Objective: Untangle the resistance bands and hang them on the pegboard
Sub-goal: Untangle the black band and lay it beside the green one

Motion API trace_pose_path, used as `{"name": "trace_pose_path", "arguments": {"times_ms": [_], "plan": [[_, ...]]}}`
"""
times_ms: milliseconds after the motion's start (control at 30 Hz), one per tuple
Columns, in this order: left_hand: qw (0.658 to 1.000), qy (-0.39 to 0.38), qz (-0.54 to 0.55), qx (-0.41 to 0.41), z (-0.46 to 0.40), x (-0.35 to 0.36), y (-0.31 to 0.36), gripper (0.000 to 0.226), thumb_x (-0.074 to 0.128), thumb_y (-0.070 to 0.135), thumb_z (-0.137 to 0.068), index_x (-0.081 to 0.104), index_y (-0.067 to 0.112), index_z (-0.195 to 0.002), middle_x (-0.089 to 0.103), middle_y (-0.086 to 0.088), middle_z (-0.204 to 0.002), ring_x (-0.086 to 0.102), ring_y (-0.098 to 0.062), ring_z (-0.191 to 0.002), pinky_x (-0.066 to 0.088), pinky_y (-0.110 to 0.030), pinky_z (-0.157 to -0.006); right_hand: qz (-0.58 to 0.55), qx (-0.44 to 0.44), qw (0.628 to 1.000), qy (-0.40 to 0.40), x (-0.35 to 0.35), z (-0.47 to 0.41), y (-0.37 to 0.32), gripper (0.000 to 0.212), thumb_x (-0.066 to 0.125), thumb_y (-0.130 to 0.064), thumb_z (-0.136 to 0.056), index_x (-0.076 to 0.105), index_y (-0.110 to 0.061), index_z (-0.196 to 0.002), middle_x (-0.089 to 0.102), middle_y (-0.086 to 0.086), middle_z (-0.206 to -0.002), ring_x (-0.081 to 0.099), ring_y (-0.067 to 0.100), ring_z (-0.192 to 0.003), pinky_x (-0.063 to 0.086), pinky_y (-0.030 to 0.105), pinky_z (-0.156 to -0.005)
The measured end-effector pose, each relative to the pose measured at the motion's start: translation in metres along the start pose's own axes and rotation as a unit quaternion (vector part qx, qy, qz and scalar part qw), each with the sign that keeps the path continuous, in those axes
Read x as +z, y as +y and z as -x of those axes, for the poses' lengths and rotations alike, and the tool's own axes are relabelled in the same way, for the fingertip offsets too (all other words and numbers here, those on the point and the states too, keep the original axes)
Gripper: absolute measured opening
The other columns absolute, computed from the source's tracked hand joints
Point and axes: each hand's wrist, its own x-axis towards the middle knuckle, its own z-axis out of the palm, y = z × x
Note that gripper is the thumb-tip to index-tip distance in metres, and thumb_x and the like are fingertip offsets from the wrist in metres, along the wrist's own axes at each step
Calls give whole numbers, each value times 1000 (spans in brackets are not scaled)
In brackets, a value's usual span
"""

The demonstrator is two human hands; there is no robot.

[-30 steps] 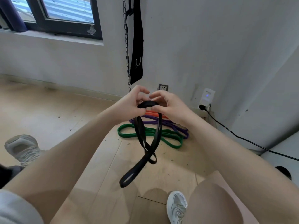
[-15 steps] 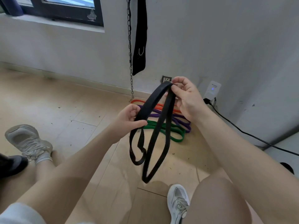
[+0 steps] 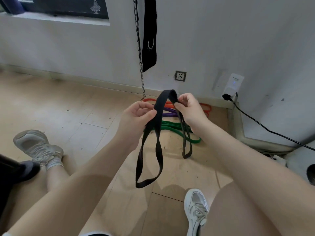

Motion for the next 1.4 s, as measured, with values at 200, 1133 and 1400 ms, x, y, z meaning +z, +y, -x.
{"name": "trace_pose_path", "arguments": {"times_ms": [200,1133,1400], "plan": [[997,71,40,17,-12,32,-1,15,62,3,-85,60,16,-79,73,-3,-79,72,-20,-78,58,-31,-69,-24,15,1000,-8,18,6,2,30,38,-25,-100,65,-14,-108,67,3,-106,61,16,-98,48,36,-91],[962,213,165,-41,-36,-5,-40,40,44,-2,-94,52,15,-129,62,1,-105,60,-12,-96,51,-23,-81,222,160,955,-115,-18,12,108,14,56,-27,-90,58,-14,-94,57,-2,-80,53,14,-76,45,26,-65],[914,269,282,-113,-47,-33,-77,47,35,-7,-94,40,10,-138,50,-8,-133,51,-20,-120,36,-32,-108,231,225,925,-203,-55,21,106,23,55,-37,-90,63,-15,-88,67,3,-86,62,18,-86,50,34,-83]]}}
